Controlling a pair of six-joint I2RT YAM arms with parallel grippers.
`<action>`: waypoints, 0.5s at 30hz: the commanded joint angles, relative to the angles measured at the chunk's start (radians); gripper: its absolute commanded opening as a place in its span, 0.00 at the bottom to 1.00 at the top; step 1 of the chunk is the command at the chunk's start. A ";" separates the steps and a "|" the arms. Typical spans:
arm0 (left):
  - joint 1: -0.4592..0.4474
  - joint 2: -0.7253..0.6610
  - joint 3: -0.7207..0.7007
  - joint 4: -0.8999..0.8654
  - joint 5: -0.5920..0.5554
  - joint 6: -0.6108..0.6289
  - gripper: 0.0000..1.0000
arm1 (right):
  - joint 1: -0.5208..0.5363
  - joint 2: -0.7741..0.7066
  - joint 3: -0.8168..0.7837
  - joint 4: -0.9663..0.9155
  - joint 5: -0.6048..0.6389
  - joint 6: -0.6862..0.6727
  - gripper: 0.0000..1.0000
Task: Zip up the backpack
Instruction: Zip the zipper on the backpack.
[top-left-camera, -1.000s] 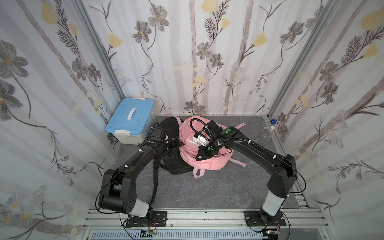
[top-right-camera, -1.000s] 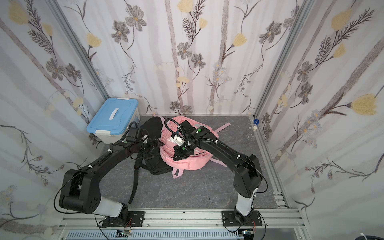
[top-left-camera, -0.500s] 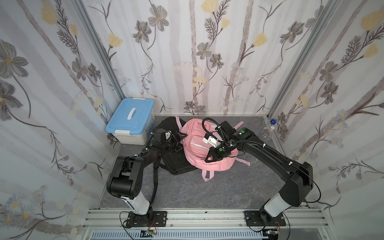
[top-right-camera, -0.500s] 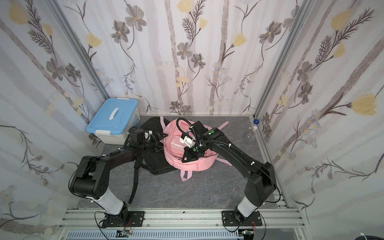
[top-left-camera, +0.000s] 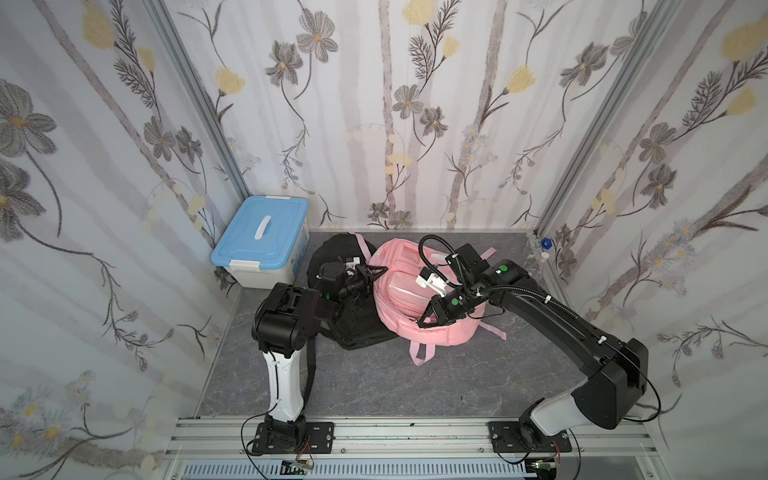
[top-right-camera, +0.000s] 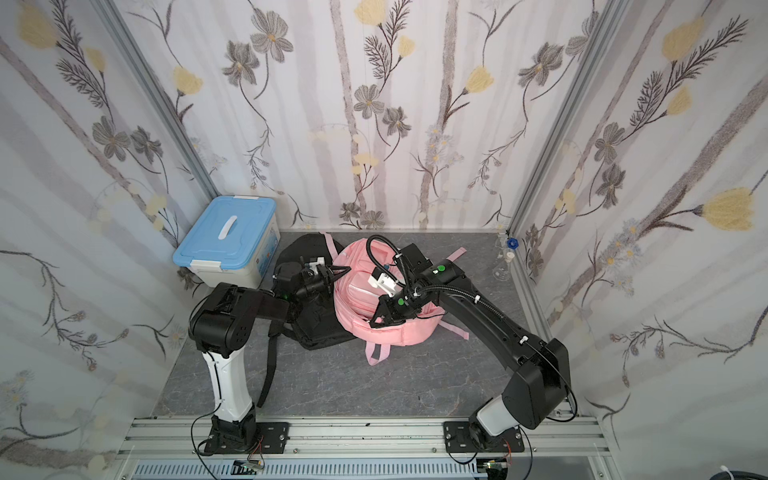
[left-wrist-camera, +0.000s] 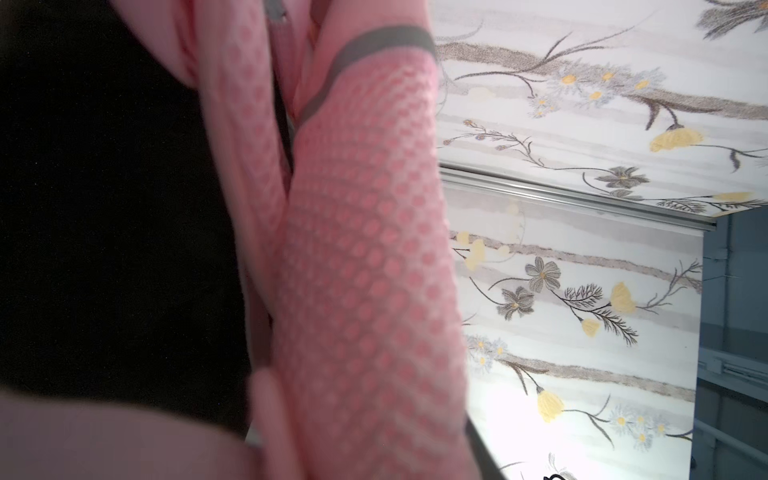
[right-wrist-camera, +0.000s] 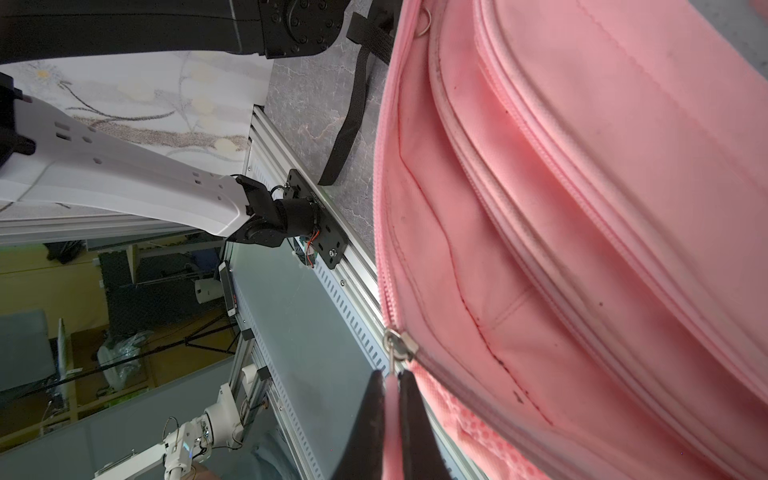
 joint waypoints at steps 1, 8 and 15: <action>-0.004 0.028 0.033 0.261 0.009 -0.154 0.00 | -0.015 -0.012 -0.005 -0.008 -0.081 -0.022 0.00; 0.007 -0.027 0.066 0.231 -0.036 -0.106 0.00 | -0.057 0.050 0.078 -0.013 -0.025 -0.031 0.00; -0.009 -0.401 -0.002 -0.418 -0.178 0.436 0.00 | -0.067 0.208 0.286 -0.068 0.059 -0.040 0.00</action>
